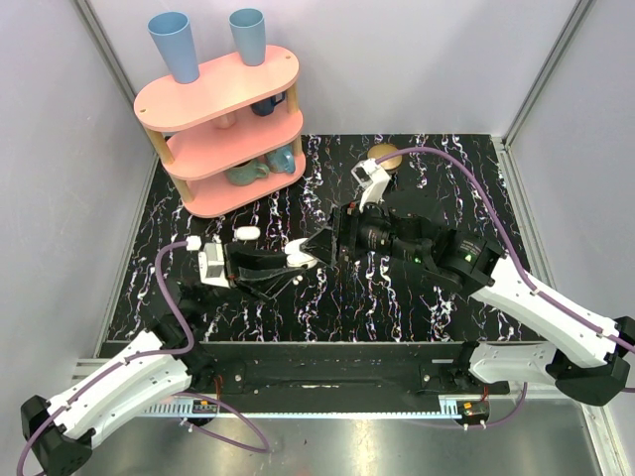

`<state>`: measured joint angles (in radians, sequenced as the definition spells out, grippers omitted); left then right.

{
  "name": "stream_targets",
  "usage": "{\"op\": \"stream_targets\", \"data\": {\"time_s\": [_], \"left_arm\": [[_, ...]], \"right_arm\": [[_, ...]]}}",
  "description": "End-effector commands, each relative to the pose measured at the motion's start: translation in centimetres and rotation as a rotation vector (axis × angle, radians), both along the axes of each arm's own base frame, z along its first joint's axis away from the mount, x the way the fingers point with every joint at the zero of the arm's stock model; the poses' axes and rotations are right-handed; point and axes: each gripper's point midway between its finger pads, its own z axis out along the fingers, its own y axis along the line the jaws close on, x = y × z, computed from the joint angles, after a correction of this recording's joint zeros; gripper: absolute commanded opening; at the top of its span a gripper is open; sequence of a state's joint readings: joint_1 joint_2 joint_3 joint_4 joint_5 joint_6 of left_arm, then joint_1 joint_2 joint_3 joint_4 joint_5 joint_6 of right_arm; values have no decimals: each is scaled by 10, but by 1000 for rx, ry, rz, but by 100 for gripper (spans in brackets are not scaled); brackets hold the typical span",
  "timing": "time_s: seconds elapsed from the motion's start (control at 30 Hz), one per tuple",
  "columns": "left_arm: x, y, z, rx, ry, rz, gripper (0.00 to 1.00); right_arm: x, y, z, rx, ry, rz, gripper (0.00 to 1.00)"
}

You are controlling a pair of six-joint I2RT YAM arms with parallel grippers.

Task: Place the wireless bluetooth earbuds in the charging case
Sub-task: Pick up the right earbud from the center of the board.

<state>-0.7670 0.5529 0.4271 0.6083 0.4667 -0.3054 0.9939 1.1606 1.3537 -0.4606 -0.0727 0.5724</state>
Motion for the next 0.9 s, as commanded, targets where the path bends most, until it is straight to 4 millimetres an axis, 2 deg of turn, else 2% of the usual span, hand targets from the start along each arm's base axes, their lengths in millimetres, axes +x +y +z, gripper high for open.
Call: {"op": "stream_targets", "data": {"time_s": [0.0,0.3,0.37,0.43,0.47,0.5,0.53,0.57,0.63,0.67,0.7,0.87], "left_arm": [[-3,7,17,-58,-27,16,0],[13,15,6,-42,13,119,0],[17,19,6,-49,22,154,0],[21,25,6,-59,25,189,0],[21,27,7,-63,20,199,0],[20,29,9,-66,10,207,0],[22,30,6,-57,18,219,0],[21,32,7,-57,17,223,0],[20,33,6,-45,19,225,0],[18,34,9,-46,14,222,0],[18,35,10,-45,13,223,0],[12,38,13,-40,11,217,0]], "right_arm": [[-3,3,34,105,-61,23,84],[-15,-10,71,228,-133,38,85],[-15,-14,70,236,-135,24,85],[-9,-26,73,246,-145,-45,84],[-2,-32,62,225,-123,-101,77],[10,-51,64,234,-132,-214,75],[15,-60,61,238,-115,-272,73],[31,-77,44,199,-102,-377,72],[39,-103,33,188,-69,-479,66],[43,-116,16,127,-40,-529,66],[50,-133,8,98,-25,-594,66],[65,-185,-58,-174,79,-769,64]]}}
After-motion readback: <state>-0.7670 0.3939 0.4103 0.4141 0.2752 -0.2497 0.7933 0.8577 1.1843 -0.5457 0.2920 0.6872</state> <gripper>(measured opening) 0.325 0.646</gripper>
